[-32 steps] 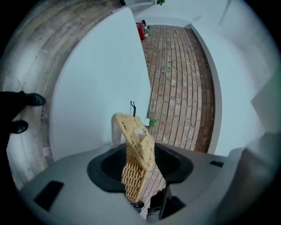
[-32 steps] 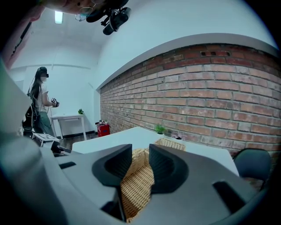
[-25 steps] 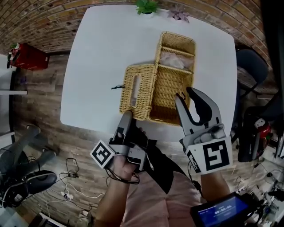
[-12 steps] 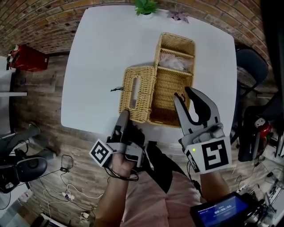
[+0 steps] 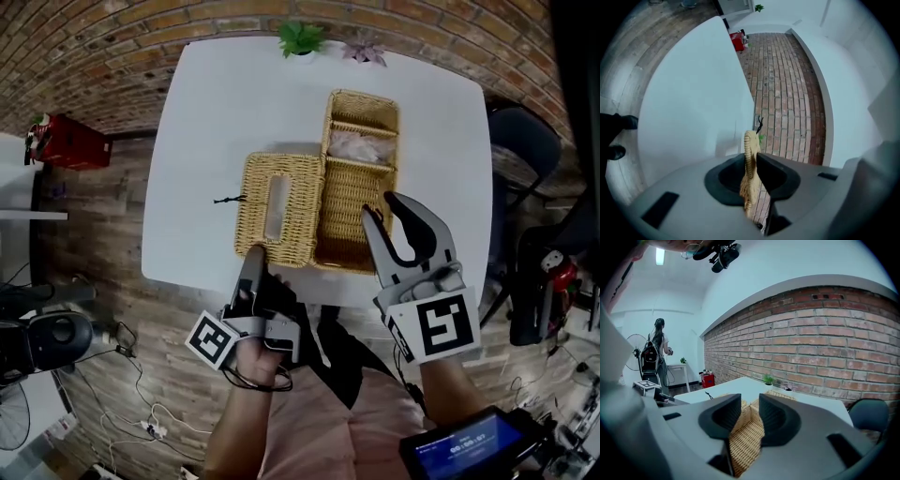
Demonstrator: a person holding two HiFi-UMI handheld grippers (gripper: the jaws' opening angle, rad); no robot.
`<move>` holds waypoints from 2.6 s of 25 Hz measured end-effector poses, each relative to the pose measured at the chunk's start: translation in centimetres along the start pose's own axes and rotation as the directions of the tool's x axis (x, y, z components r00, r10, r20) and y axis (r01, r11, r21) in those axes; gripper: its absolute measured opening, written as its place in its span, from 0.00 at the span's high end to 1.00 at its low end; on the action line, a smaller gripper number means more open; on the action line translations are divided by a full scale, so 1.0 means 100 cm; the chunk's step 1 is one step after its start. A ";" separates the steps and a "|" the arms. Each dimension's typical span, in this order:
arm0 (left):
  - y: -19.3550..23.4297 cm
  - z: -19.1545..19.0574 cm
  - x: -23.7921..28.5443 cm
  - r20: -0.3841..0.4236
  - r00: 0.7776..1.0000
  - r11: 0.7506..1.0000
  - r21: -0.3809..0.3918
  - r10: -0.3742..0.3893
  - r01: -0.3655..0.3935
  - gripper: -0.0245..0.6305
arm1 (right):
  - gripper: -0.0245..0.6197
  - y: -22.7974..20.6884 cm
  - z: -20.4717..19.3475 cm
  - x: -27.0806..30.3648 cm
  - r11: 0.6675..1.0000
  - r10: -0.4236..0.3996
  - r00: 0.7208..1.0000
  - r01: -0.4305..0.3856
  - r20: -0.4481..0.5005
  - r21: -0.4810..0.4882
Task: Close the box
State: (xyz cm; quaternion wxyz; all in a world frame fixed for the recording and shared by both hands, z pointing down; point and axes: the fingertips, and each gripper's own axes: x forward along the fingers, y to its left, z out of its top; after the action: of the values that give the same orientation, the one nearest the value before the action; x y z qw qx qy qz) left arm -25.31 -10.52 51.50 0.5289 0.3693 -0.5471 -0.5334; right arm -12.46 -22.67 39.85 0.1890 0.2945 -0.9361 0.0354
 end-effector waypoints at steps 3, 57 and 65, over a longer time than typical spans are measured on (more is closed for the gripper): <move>-0.017 -0.003 -0.004 -0.003 1.000 0.997 0.067 -0.026 0.026 0.84 | 0.78 -0.001 0.003 -0.005 1.000 0.003 1.000 -0.003 0.008 0.005; -0.104 -0.125 -0.023 -0.392 0.920 0.540 0.776 0.012 0.324 0.75 | 0.53 0.046 0.009 -0.068 0.860 0.371 0.915 -0.404 0.161 0.313; -0.098 -0.139 -0.021 -0.437 0.899 0.546 0.759 0.024 0.355 0.72 | 0.53 0.038 -0.001 -0.073 0.850 0.352 0.921 -0.389 0.167 0.355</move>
State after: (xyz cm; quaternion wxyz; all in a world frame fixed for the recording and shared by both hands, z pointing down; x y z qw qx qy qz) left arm -12.99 -12.71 39.75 0.3394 0.7239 -0.5739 -0.1772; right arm -9.06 -15.55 37.39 0.0726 0.1409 -0.9582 0.2381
